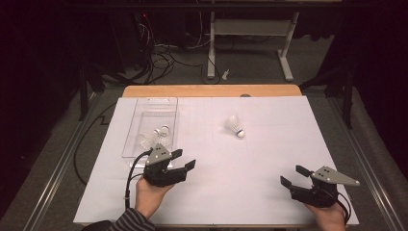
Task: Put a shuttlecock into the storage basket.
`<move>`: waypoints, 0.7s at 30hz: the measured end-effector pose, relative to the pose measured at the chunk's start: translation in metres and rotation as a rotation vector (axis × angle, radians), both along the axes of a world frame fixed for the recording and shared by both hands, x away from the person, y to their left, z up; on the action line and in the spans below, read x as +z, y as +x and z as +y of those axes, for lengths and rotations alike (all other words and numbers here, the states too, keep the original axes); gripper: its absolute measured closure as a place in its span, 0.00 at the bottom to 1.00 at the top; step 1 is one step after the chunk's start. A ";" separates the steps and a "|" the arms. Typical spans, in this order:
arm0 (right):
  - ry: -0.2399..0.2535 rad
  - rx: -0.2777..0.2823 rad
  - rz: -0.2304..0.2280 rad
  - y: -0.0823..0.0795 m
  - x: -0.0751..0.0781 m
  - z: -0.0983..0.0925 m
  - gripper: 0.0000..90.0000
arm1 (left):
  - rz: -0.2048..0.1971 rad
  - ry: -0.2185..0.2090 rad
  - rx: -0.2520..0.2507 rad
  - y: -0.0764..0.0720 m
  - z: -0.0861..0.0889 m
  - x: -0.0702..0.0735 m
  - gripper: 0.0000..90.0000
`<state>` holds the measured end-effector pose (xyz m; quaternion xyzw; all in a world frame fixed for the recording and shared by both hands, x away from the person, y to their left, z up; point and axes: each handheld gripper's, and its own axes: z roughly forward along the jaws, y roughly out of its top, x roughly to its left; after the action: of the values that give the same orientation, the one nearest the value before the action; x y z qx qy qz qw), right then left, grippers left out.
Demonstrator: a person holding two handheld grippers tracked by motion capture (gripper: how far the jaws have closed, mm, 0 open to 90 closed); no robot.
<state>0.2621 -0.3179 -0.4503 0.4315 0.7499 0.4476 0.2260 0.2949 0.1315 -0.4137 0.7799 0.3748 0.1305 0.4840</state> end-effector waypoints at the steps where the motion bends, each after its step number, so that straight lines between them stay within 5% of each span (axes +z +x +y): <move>1: 0.001 0.000 0.000 0.000 0.000 0.000 0.31 | 0.001 0.001 -0.001 0.001 -0.001 0.000 0.43; 21: 0.000 0.002 0.000 0.000 0.000 0.000 0.31 | 0.003 0.000 -0.012 0.011 -0.014 -0.001 0.43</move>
<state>0.2620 -0.3177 -0.4503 0.4307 0.7504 0.4478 0.2254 0.3057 0.1179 -0.4149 0.7823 0.3708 0.1266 0.4842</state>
